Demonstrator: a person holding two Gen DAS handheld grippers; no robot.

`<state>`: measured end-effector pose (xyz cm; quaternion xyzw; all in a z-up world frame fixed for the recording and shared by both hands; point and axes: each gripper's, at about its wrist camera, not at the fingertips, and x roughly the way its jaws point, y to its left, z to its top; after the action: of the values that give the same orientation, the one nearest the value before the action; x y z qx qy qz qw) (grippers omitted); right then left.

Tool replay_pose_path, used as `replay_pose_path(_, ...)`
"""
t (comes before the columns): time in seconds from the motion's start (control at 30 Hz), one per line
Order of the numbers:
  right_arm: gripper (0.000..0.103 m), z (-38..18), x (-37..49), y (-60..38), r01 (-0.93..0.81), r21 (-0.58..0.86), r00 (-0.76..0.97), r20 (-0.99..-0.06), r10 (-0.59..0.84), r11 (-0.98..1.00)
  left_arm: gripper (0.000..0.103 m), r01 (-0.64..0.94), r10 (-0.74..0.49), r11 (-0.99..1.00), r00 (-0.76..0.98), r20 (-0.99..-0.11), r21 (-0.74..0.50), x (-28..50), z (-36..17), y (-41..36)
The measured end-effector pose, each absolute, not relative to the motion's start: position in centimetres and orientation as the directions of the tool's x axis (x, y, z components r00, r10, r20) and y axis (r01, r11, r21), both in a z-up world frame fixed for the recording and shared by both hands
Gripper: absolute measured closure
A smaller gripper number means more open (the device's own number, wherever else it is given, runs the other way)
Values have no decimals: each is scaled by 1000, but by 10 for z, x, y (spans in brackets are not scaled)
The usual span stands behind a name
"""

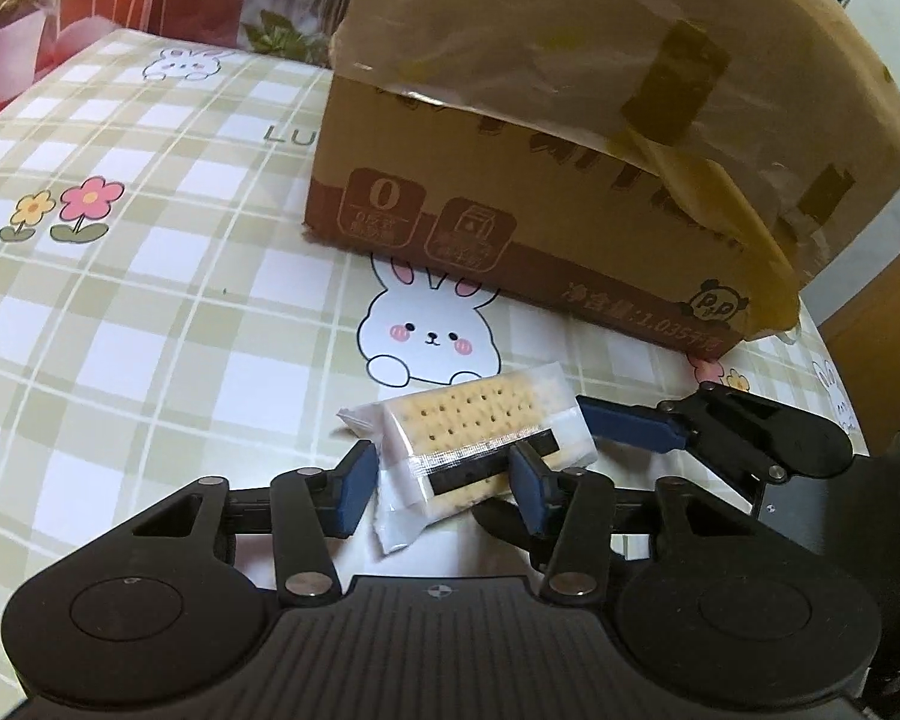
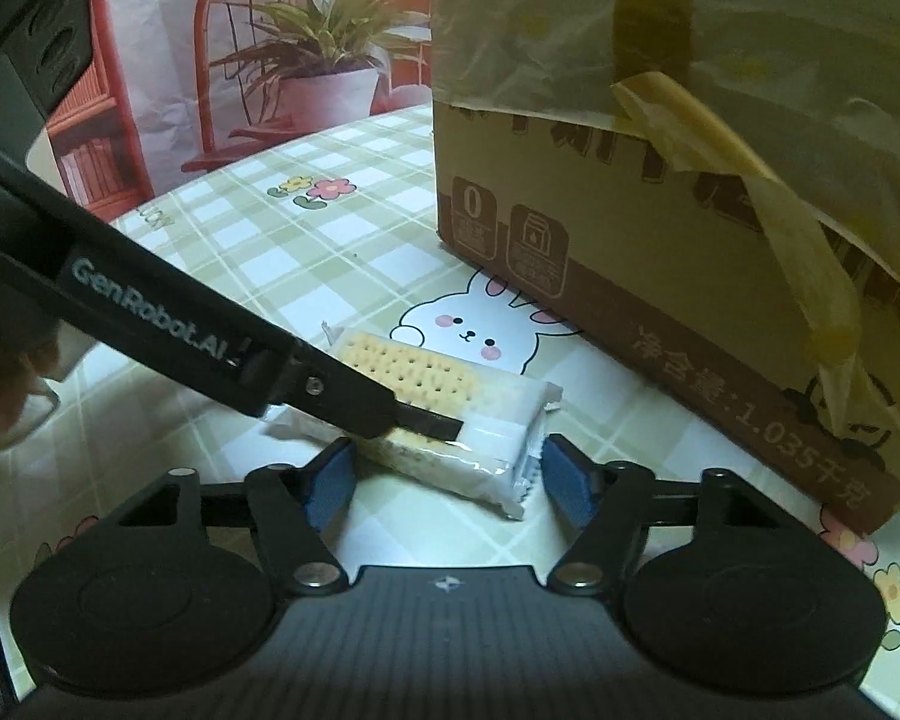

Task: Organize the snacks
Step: 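Grasp the white cracker packet with both tools from opposite ends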

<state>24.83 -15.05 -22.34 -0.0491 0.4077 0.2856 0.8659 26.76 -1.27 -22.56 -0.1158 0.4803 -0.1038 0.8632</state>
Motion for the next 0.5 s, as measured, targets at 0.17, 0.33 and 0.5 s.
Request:
replay_pose_path(0.17,47,-220,240,-151,-532,158,501,-733,460,832,55,103,-280,958,516,-809,-266,263,-221,-18)
replay_pose_path(0.33,49,-209,227,-159,-494,179,530,-714,458,851,56,135,-296,954,544,-785,-266,253,-205,-20)
replay_pose_path(0.5,49,-177,218,-173,-456,156,606,-666,434,876,56,191,-328,944,607,-724,-268,250,-172,-27)
